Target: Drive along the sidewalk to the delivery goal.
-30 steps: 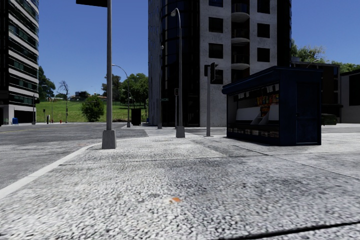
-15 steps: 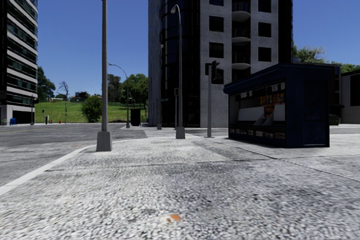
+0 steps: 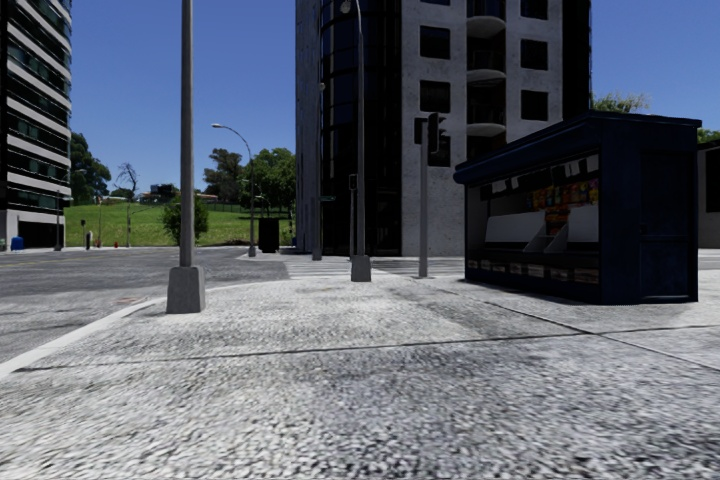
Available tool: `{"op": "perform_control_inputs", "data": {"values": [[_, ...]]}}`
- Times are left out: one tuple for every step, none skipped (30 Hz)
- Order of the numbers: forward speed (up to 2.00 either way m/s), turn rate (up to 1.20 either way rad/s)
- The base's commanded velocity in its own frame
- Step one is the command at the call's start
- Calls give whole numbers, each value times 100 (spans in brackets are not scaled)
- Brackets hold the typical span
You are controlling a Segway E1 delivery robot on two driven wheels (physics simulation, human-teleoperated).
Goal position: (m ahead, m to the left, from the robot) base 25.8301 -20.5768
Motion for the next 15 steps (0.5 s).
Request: {"op": "perform_control_inputs", "data": {"values": [[200, 0], [200, 0], [200, 0], [200, 8], [200, 8], [200, 15], [200, 16], [200, 16], [200, 17], [200, 17], [200, 26], [200, 28], [200, 29], [200, 29], [200, 29]]}}
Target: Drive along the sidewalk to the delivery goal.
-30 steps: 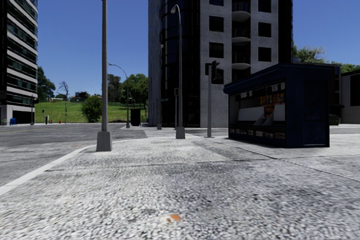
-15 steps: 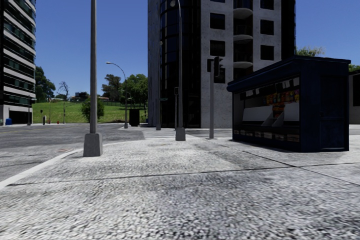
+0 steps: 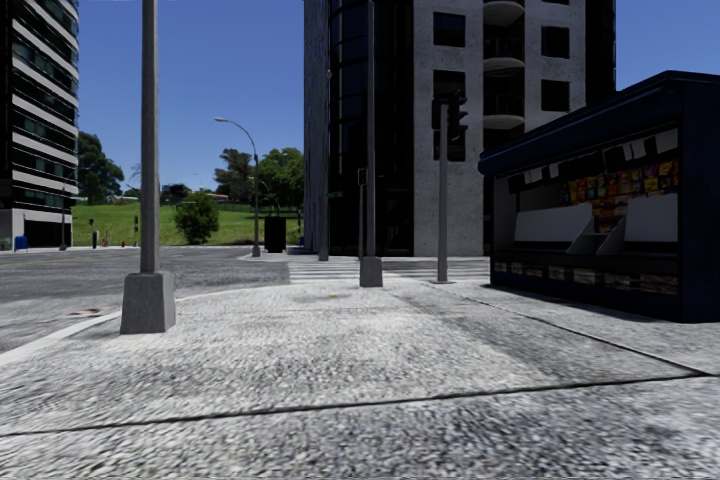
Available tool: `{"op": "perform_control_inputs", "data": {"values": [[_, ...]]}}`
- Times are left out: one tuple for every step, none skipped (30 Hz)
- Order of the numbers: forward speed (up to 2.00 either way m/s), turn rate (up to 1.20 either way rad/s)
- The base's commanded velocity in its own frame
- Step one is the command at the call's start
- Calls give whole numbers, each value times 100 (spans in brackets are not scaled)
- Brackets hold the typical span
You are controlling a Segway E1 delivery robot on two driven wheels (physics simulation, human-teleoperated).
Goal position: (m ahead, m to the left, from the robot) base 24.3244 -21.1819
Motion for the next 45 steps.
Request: {"op": "perform_control_inputs", "data": {"values": [[200, 29], [200, 29], [200, 29], [200, 29], [200, 29], [200, 29], [200, 25], [200, 25], [200, 25], [200, 25], [200, 25], [200, 25], [200, 25], [200, 24], [200, 24], [200, 23], [200, 23], [200, 23], [200, 12], [200, 12], [200, 0], [200, 0], [200, 0], [200, 0], [200, 0], [200, 0], [200, 0], [200, 0], [200, 0], [200, 0], [200, 0], [200, 0], [200, 0], [200, 0], [200, 0], [200, 0], [200, 0], [200, 0], [200, 0], [200, 0], [200, 0], [200, 0], [200, 0], [200, 0], [200, 0]]}}
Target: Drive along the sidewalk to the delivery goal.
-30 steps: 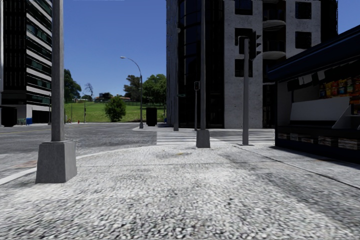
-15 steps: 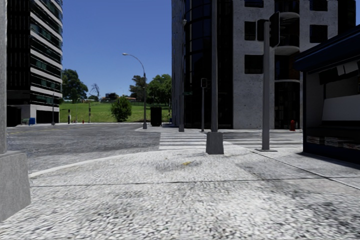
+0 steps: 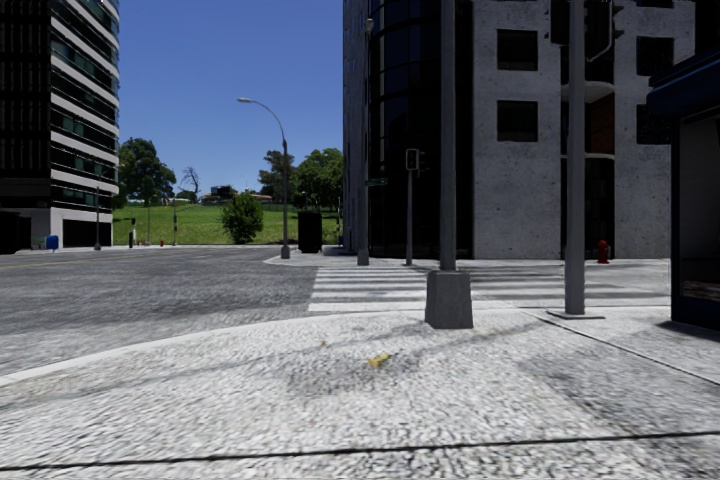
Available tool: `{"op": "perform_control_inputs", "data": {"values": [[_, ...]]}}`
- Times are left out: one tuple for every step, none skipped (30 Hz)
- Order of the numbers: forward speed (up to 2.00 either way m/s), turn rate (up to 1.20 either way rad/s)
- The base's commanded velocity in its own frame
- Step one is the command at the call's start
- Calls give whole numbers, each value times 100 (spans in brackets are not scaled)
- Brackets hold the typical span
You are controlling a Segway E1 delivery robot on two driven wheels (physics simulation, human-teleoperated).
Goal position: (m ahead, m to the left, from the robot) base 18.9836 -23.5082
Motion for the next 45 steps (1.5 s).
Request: {"op": "perform_control_inputs", "data": {"values": [[200, 0], [200, 0], [200, 0], [200, 0], [200, 0], [200, 0], [200, 0], [200, 0], [200, 0], [200, 0], [200, 0], [200, 0], [200, 0], [200, 0], [200, 0], [200, 0], [200, 0], [200, 0], [200, 0], [200, 0], [200, 0], [200, 0], [200, 0], [200, 0], [200, 0], [200, 0], [200, 0], [200, 0], [200, 0], [200, 0], [200, 0], [200, 0], [200, 0], [200, 0], [200, 0], [200, 0], [200, 0], [200, 0], [200, 0], [200, 0], [200, 0], [200, 0], [200, 0], [200, 0], [200, 0]]}}
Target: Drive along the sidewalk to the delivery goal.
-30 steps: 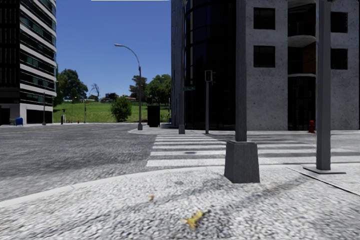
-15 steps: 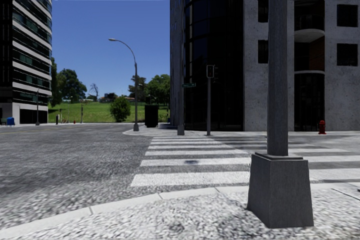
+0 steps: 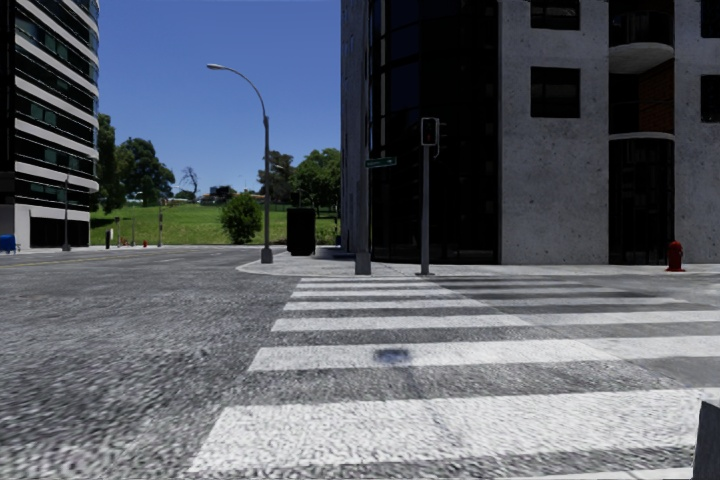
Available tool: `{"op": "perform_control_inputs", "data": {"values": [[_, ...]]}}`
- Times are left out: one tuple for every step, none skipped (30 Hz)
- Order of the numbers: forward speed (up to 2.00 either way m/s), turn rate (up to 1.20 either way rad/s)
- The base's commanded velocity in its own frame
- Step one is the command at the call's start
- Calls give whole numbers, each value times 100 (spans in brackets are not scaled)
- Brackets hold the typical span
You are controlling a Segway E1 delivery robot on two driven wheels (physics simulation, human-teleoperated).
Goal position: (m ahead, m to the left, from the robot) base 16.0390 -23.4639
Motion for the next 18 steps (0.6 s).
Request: {"op": "perform_control_inputs", "data": {"values": [[200, 0], [200, 0], [195, 0], [164, -9], [164, -9], [146, -18], [133, -28], [127, -36], [125, -38], [125, -38], [125, -39], [125, -39], [125, -39], [125, -39], [125, -39], [125, -39], [125, -39], [125, -39]]}}
